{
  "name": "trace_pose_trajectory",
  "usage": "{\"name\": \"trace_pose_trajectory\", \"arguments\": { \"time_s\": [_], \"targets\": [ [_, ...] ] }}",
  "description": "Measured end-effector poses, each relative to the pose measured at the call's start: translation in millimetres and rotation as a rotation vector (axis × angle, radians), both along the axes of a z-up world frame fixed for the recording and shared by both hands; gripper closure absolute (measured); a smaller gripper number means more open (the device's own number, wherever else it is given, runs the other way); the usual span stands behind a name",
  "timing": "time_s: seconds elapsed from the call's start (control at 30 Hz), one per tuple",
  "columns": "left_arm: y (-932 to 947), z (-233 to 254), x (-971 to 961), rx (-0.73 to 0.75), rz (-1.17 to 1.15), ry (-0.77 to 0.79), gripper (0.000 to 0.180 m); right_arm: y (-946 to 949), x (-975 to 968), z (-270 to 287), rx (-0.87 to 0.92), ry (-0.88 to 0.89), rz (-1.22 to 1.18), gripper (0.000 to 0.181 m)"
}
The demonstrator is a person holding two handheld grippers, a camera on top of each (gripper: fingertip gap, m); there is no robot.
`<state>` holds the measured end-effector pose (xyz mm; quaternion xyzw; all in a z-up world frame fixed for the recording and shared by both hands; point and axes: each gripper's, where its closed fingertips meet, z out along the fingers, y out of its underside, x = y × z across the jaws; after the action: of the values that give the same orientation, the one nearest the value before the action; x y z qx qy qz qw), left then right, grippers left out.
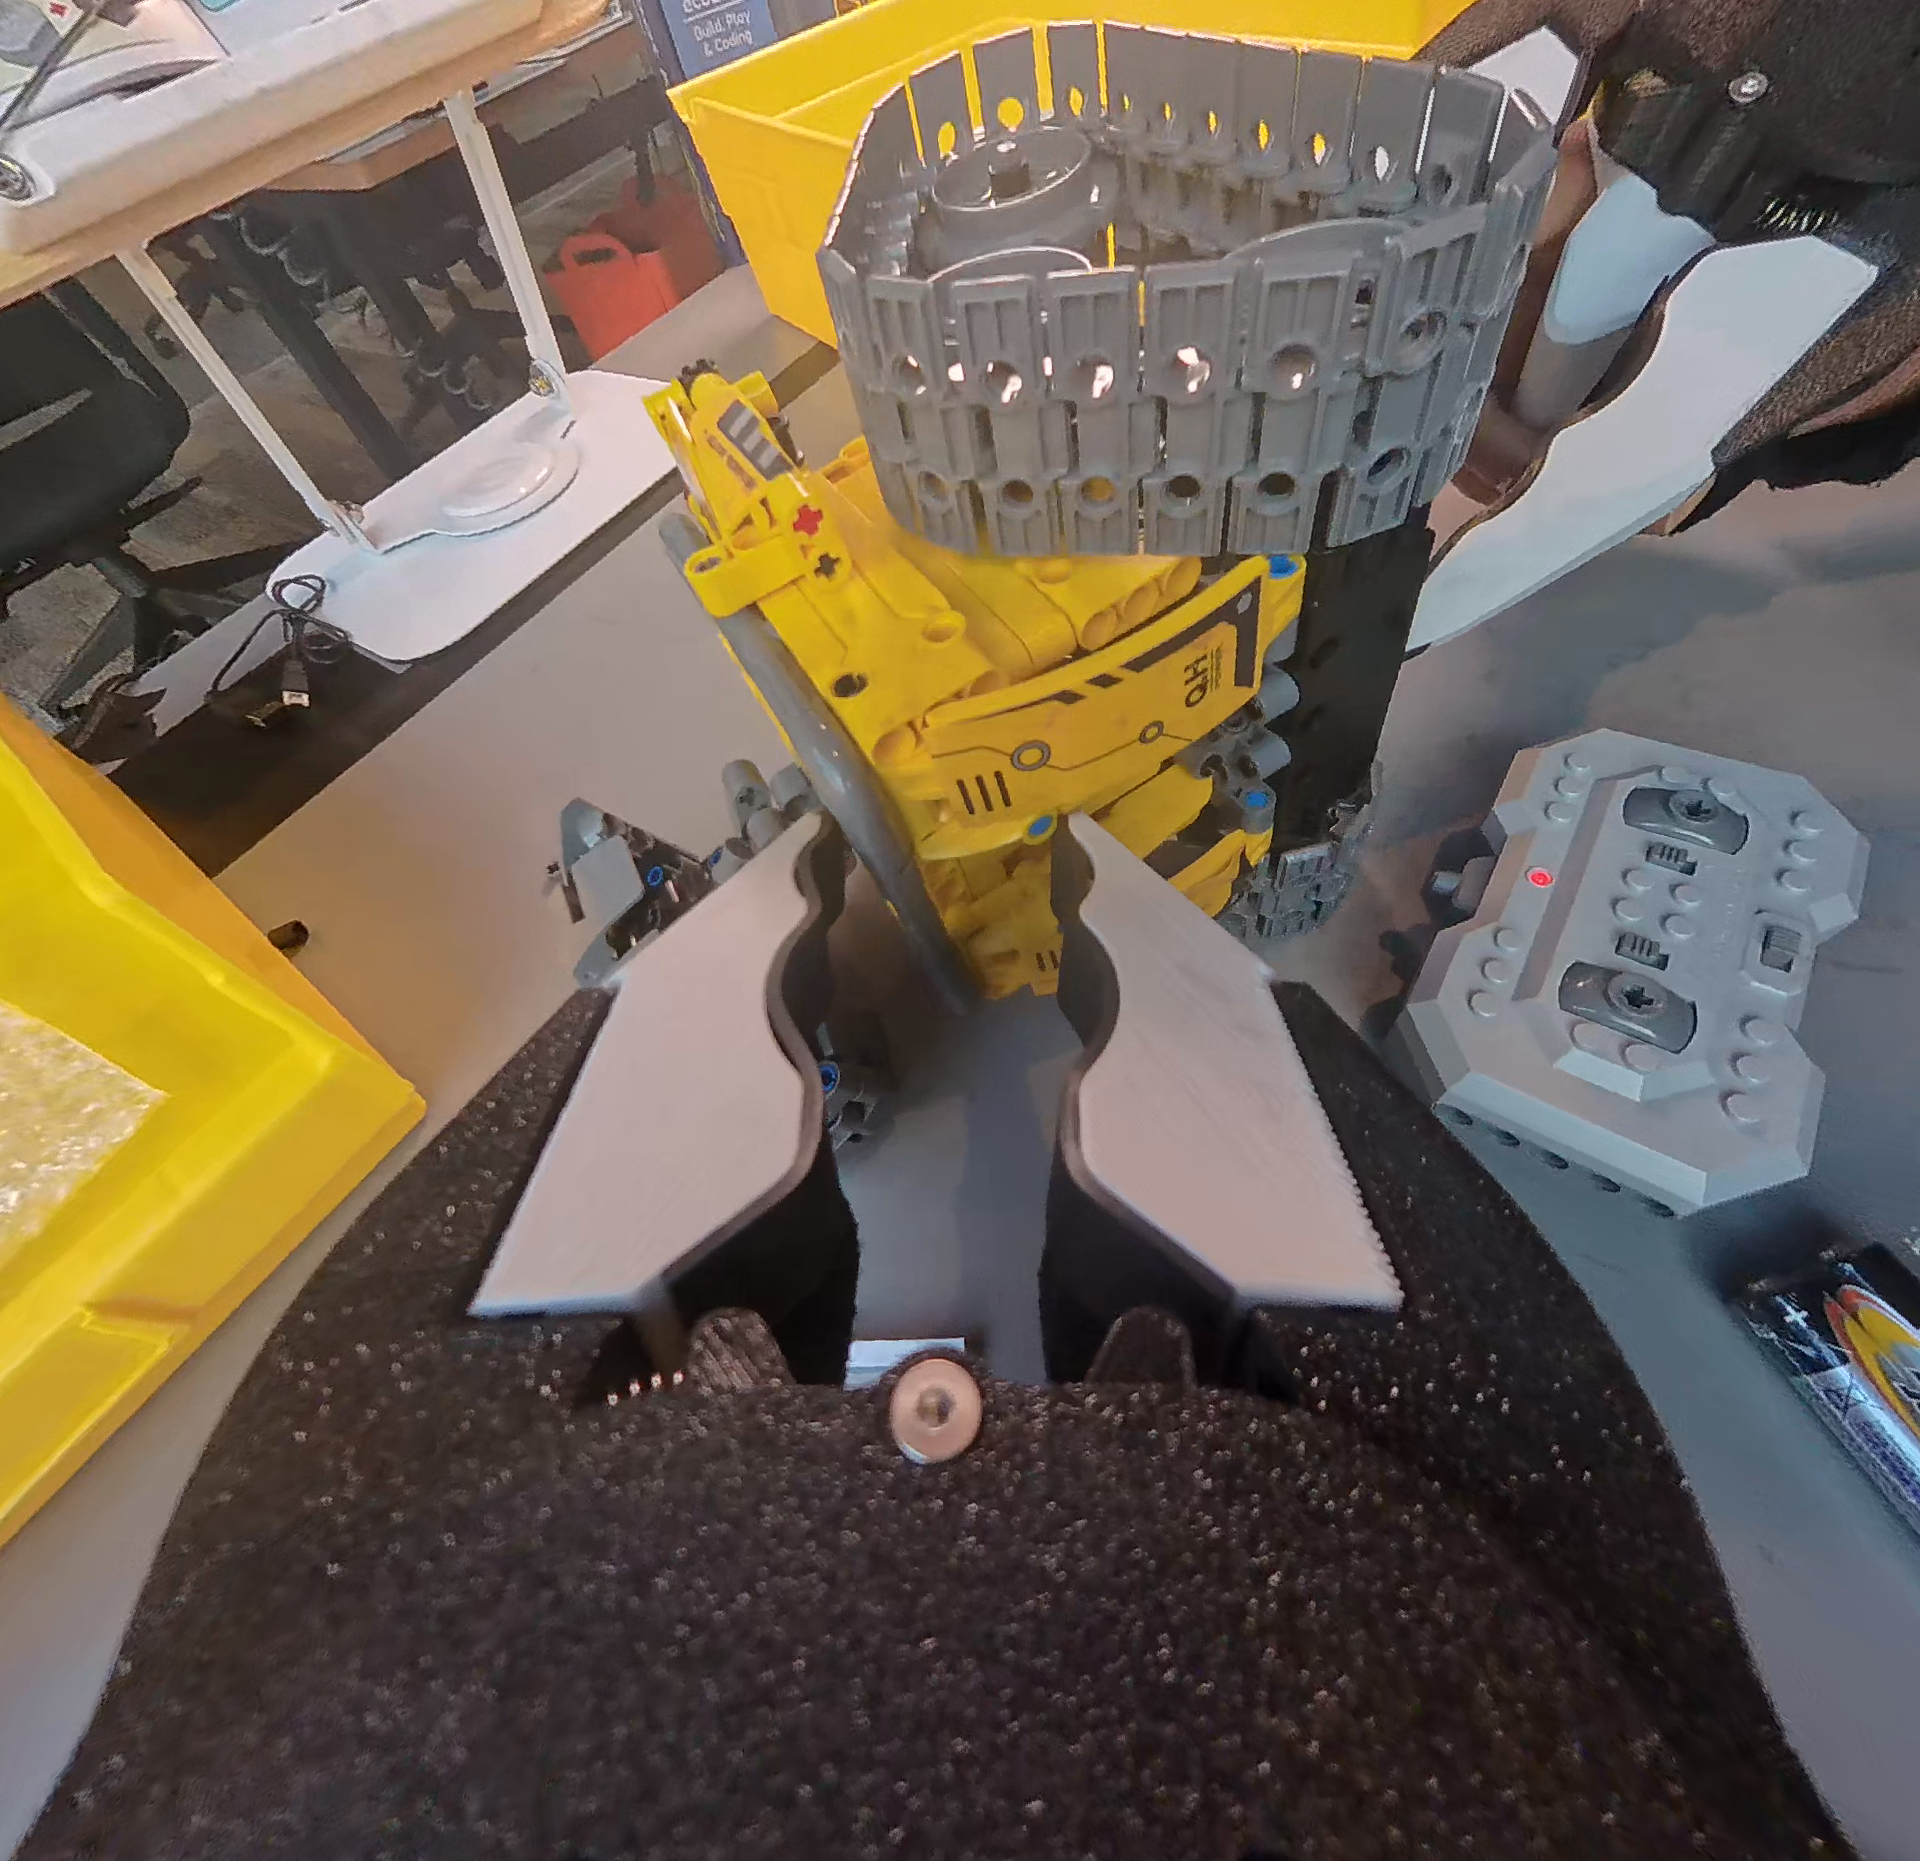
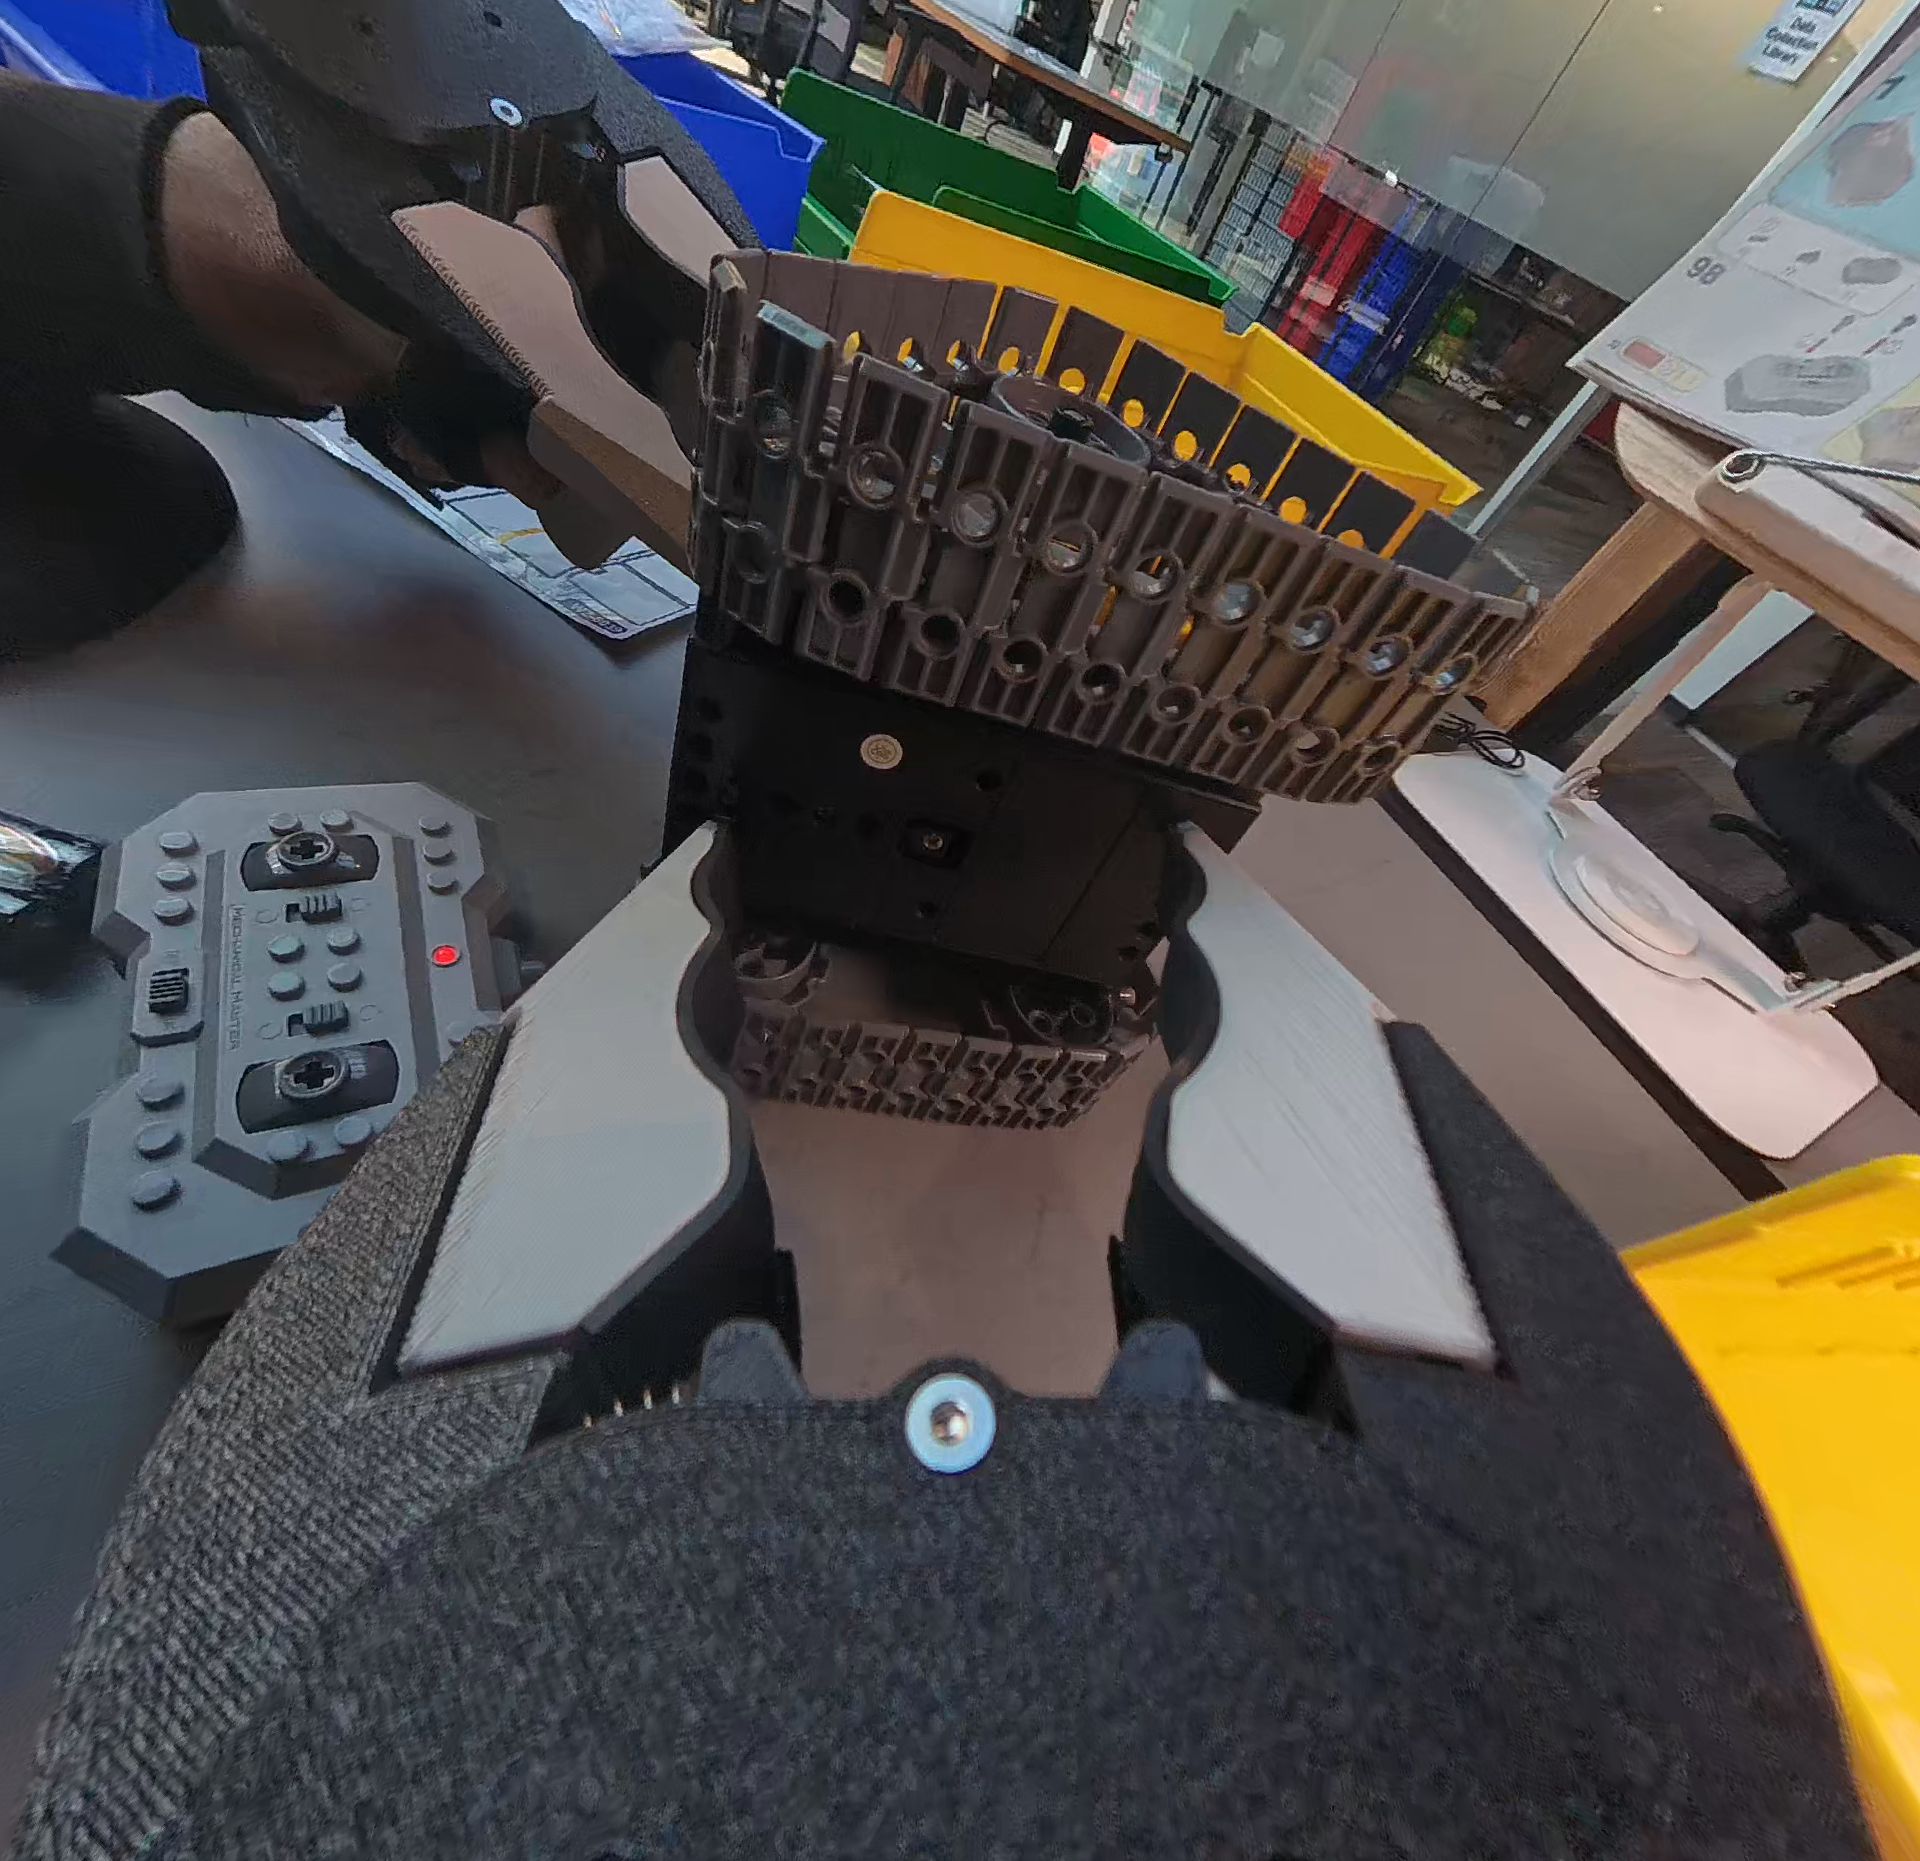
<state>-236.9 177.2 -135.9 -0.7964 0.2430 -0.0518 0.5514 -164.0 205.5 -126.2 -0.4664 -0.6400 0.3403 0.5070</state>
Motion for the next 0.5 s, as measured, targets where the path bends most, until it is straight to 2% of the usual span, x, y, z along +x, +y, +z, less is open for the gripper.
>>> {"name": "trace_pose_trajectory", "arguments": {
  "time_s": [0.27, 0.33, 0.4, 0.5],
  "targets": [
    [-1.1, 0.7, 0.8, 0.008, -0.002, 0.020, 0.143, -2.1, 0.4, 5.3, -0.150, 0.053, 0.000, 0.106],
    [-1.2, -1.0, -1.6, 0.009, 0.008, 0.039, 0.149, -5.7, 1.3, 6.7, -0.215, 0.069, 0.021, 0.117],
    [-2.3, -1.9, -3.3, 0.008, 0.012, 0.029, 0.153, -13.5, 3.4, 6.4, -0.267, 0.076, 0.064, 0.143],
    [-2.7, -2.7, -4.9, 0.006, 0.017, 0.032, 0.154, -10.7, 2.6, 5.4, -0.246, 0.082, 0.041, 0.142]
  ]
}}
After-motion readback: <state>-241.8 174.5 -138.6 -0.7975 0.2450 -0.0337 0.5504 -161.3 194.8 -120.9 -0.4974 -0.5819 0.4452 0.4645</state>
